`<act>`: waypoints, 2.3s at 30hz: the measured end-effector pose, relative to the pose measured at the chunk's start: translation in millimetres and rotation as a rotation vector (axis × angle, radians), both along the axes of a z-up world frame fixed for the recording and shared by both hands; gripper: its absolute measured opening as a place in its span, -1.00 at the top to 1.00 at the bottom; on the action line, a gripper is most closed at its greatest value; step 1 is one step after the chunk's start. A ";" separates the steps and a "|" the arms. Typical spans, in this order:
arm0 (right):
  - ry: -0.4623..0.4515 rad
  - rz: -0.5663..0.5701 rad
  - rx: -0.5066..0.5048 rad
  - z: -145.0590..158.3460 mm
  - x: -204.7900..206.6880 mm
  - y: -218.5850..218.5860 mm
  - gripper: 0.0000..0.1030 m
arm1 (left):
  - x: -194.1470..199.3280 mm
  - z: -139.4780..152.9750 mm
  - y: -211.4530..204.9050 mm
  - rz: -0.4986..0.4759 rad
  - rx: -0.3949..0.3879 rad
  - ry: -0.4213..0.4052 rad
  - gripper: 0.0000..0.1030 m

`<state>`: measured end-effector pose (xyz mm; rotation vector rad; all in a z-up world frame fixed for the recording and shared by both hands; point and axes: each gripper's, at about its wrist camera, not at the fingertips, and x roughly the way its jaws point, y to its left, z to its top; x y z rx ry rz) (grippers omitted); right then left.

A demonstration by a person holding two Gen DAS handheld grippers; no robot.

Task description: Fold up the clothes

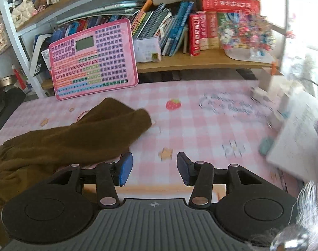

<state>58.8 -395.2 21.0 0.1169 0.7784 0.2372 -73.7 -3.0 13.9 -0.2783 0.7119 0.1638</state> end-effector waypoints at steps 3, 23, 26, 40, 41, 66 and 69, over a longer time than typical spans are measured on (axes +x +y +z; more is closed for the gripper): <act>0.018 0.064 0.018 -9.2 37.0 2.2 0.07 | -7.4 -2.7 -6.5 0.068 0.014 0.039 -0.02; 0.237 0.246 0.390 -25.9 144.4 3.8 0.90 | -37.5 7.5 -30.9 0.282 0.081 0.135 -0.02; 0.256 0.294 0.428 -21.2 145.8 1.4 0.91 | -31.5 5.6 -32.4 0.275 0.073 0.131 -0.02; -0.022 0.119 0.660 63.1 155.7 -16.4 0.91 | -8.6 5.9 -55.4 0.187 0.068 0.113 -0.02; -0.013 0.080 0.550 53.7 172.1 -7.8 0.87 | -11.4 6.8 -54.5 0.194 0.068 0.114 -0.02; 0.151 0.131 -0.025 -60.9 98.8 18.4 0.39 | -24.7 9.3 -60.7 0.228 0.082 0.130 -0.02; 0.122 0.157 -0.079 -67.6 97.9 24.6 0.64 | -31.6 8.7 -55.9 0.257 0.072 0.128 -0.02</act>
